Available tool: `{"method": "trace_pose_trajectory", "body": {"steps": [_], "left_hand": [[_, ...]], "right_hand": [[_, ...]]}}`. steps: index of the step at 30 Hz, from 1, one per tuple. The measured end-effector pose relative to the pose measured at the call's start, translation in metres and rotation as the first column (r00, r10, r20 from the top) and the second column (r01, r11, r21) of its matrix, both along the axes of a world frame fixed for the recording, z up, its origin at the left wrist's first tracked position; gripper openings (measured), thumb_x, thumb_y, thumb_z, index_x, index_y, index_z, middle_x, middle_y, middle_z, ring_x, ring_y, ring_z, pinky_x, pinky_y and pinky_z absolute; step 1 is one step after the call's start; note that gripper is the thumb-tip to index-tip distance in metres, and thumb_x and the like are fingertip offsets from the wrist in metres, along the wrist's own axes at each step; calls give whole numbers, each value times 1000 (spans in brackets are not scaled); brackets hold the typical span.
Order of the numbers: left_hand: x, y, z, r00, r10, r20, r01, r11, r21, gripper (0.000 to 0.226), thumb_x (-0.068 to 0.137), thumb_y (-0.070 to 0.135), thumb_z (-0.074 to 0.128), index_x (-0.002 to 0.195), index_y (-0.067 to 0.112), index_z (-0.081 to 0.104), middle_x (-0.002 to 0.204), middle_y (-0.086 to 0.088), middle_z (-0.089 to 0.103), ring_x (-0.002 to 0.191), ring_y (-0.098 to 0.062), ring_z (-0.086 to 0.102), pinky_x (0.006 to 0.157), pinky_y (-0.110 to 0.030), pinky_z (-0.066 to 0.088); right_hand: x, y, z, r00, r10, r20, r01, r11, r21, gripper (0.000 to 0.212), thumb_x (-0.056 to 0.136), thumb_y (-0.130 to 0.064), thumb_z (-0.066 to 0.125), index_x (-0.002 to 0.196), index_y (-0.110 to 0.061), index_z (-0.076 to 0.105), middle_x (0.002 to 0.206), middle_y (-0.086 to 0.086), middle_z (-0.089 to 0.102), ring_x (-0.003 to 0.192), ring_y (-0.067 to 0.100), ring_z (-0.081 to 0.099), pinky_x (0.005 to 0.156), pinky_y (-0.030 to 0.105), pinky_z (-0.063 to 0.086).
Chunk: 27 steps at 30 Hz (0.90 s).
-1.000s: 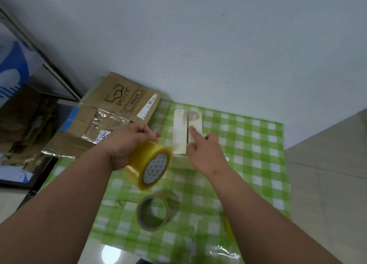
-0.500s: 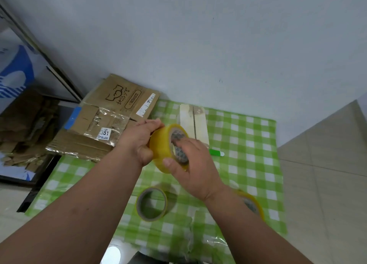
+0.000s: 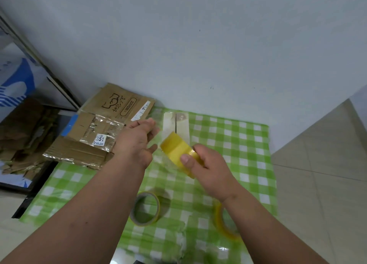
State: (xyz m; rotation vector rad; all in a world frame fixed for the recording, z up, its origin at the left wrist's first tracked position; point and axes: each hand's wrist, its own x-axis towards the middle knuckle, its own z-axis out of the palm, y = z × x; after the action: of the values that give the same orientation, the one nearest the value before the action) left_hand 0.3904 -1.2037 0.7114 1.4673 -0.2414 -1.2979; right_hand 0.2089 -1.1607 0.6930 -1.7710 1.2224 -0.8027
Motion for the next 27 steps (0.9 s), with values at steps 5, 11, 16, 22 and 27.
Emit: {"method": "trace_pose_trajectory", "body": {"steps": [5, 11, 16, 22, 27], "left_hand": [[-17, 16, -11, 997, 74, -21, -74, 997, 21, 12, 88, 20, 70, 80, 27, 65, 74, 11, 64, 78, -6, 58, 85, -38, 39], [-11, 23, -27, 955, 274, -111, -256, 954, 154, 8, 86, 23, 74, 82, 27, 68, 86, 11, 62, 79, -5, 54, 74, -34, 40], [-22, 30, -41, 950, 298, -95, -272, 937, 221, 4, 85, 24, 75, 87, 24, 73, 81, 12, 68, 79, -6, 60, 81, -35, 43], [-31, 34, -58, 949, 301, 99, -315, 931, 184, 9, 86, 19, 75, 79, 24, 73, 80, 9, 70, 75, -4, 62, 67, -22, 44], [-36, 31, -64, 922, 380, 75, -387, 897, 214, 6, 86, 18, 75, 82, 22, 75, 81, 11, 69, 76, -5, 61, 83, -31, 45]], "right_hand": [[-25, -8, 4, 999, -40, -1, 40, 998, 49, 44, 83, -55, 55, 67, -14, 47, 55, -15, 40, 53, 3, 37, 51, 20, 30], [-59, -27, -4, 976, -7, -218, 26, 996, 85, 45, 90, -42, 65, 74, -1, 56, 60, 0, 43, 57, 14, 41, 58, 32, 34], [-67, -46, -11, 963, -31, -267, 74, 986, 152, 41, 87, -41, 68, 67, -9, 55, 50, -11, 39, 48, 5, 36, 53, 28, 30], [-68, -70, -19, 945, -19, -325, 80, 981, 174, 40, 83, -42, 70, 55, -20, 51, 45, -12, 40, 44, 5, 38, 51, 27, 30], [-63, -90, -28, 934, 22, -356, 45, 983, 178, 41, 82, -41, 70, 58, -11, 53, 49, -9, 36, 47, 8, 35, 53, 30, 30]]}}
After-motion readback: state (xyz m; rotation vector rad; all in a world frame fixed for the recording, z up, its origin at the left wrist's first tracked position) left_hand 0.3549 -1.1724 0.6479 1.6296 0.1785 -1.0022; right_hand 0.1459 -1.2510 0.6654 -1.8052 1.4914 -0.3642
